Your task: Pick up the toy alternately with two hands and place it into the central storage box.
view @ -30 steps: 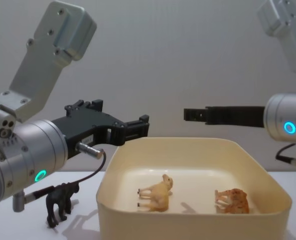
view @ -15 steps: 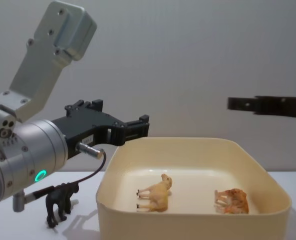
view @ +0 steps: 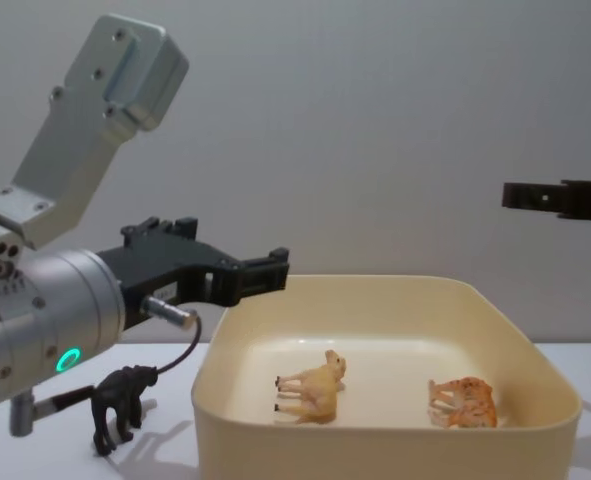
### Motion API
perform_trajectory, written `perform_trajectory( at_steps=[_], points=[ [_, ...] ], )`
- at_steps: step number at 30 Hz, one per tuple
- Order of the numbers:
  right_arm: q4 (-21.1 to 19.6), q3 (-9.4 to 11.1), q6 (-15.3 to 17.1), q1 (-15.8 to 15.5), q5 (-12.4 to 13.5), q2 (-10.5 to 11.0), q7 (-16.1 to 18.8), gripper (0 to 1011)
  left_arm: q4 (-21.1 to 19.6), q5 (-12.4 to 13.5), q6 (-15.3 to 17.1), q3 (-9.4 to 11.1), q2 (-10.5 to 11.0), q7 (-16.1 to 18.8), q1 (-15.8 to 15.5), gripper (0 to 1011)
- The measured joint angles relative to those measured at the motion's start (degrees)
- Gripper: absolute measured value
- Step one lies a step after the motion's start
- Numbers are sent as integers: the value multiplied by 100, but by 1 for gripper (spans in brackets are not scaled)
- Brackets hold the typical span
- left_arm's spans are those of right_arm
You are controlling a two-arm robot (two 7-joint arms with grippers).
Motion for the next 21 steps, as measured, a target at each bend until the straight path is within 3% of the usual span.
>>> perform_trajectory(
  at_steps=[8, 21],
  points=[
    [-76, 51, -6, -57, 57, 56, -35, 1001, -194, -272, 533, -93, 90, 346, 132, 1001],
    [-128, 82, -9, -94, 91, 92, -60, 1001, -336, -813, 1040, -302, 156, 1126, 298, 1001]
  ],
)
